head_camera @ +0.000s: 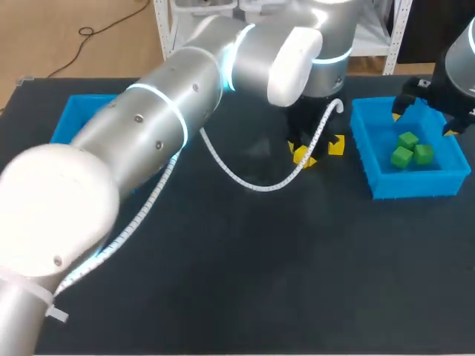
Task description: Put the green cubes in the right bin and the yellow cubes in the left bin.
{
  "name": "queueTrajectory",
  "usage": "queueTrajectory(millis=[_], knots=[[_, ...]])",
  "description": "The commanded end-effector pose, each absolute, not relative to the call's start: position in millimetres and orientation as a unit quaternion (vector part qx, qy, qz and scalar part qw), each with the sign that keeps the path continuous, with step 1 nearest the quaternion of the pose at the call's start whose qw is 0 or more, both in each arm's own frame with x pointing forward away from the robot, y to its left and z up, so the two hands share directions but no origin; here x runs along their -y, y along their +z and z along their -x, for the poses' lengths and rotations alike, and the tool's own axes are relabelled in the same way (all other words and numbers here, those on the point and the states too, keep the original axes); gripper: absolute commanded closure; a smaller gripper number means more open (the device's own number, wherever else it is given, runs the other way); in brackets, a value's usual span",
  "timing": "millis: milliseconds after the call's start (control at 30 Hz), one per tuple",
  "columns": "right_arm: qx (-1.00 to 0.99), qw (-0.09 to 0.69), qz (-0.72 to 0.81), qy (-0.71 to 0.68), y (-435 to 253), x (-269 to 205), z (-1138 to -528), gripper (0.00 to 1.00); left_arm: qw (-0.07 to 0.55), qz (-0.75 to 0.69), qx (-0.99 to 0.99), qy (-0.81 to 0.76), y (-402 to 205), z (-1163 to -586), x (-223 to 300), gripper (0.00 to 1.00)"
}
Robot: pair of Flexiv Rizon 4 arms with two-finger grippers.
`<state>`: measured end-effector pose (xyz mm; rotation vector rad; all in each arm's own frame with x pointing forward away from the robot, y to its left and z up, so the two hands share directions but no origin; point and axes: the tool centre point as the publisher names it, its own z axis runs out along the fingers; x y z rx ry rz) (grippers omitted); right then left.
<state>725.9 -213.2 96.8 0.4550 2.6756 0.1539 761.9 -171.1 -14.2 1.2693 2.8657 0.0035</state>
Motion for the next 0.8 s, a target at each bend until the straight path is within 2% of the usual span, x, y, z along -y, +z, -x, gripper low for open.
queueTrajectory(millis=[33,233,533,667,800], knots=[[-0.961,0.214,-0.164,0.055,96,213,-724,0.00,-0.041,-0.412,-0.910,-0.003,1,-769,160,1.00],[-0.961,0.214,-0.164,0.055,96,213,-724,0.00,0.043,-0.446,-0.894,-0.034,64,-769,104,1.00],[-0.961,0.214,-0.164,0.055,96,213,-724,0.00,0.146,-0.345,-0.927,0.001,142,-785,-59,1.00],[-0.961,0.214,-0.164,0.055,96,213,-724,0.00,0.164,-0.288,-0.943,0.017,155,-784,-122,1.00],[-0.961,0.214,-0.164,0.055,96,213,-724,0.00,0.153,-0.235,-0.959,0.034,147,-779,-176,1.00]])
